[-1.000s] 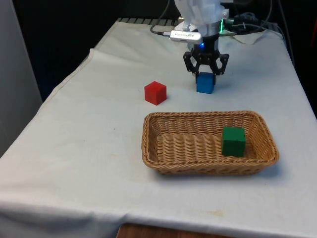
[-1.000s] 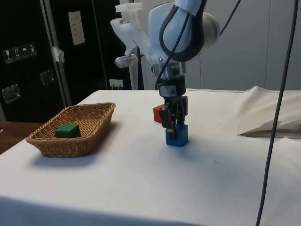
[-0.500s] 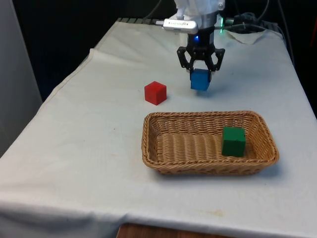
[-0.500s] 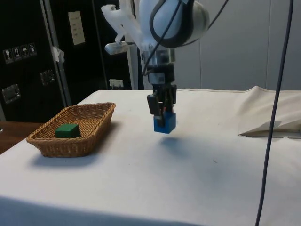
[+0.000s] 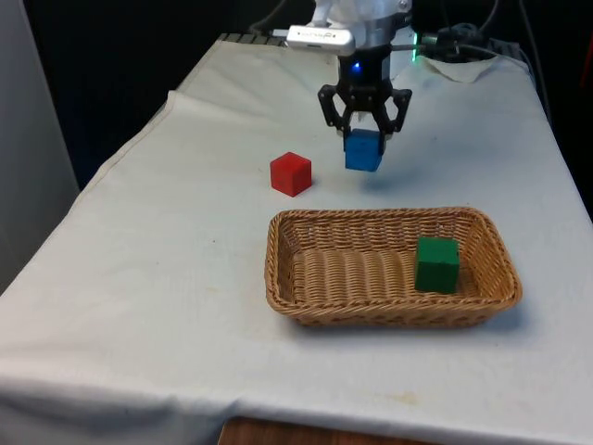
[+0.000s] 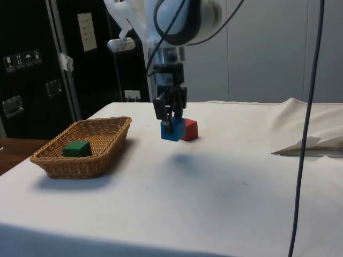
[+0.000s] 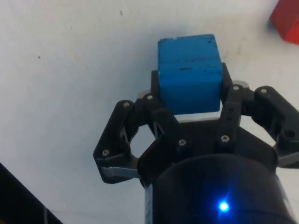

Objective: Pick up exactly two blocks and place them into the basket.

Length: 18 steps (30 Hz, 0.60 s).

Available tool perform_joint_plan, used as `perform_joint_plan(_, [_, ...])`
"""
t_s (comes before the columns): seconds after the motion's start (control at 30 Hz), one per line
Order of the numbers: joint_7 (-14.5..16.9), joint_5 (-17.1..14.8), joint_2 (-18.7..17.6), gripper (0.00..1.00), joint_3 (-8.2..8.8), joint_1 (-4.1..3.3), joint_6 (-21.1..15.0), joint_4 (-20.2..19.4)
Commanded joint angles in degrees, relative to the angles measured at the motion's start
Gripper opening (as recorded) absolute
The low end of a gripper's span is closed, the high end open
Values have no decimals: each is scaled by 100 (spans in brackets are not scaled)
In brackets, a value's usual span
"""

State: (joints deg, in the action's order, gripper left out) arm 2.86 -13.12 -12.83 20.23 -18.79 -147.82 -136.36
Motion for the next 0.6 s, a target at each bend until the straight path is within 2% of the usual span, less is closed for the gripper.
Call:
perform_joint_plan(0.0, [23, 11, -29, 3, 6, 17, 69, 69])
perform_joint_plan(0.1, [92, -6, -92, 3, 40, 29, 155, 229])
perform_joint_plan(0.13, [74, 0, -92, 3, 57, 11, 109, 212])
perform_joint_plan(0.17, [132, -11, -138, 3, 69, 40, 206, 327])
perform_joint_plan(0.57, [390, -23, -367, 3, 212, 86, 481, 871])
